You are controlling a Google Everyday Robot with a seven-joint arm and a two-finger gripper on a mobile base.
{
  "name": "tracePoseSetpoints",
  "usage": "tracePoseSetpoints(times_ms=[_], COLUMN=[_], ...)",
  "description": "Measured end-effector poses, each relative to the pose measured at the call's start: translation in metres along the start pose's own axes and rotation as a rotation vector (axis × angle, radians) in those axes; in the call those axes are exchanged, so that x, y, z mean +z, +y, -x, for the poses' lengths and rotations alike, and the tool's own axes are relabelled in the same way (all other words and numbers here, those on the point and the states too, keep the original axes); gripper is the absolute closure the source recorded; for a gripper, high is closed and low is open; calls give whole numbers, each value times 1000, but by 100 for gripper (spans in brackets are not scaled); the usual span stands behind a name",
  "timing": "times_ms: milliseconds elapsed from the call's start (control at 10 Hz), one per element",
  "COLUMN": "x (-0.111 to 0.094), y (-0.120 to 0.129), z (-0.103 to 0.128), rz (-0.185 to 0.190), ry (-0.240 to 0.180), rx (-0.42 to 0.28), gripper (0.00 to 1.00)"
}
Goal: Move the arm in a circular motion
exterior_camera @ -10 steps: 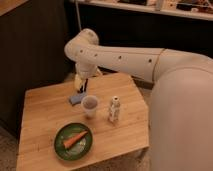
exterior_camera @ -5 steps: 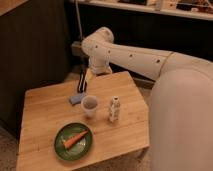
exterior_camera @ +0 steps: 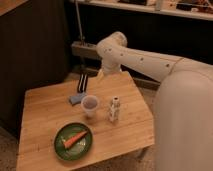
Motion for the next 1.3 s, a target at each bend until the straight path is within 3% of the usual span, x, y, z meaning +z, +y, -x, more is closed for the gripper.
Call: tracePoseSetpoints(times_ms=[200,300,500,700,900,1200,1300], x=[10,18,28,33,24,-8,-27], y=[-50,-87,-124,-162,-159,-119,-100], z=[-16,-31,-51,-94,-127,-178,-199], rz=[19,33,45,38,14,-45,-103], ry=[-25,-42,-52,-38,-2,80,129], rx=[91,167,253,349,377,352,334], gripper=[20,20,20,20,20,20,20])
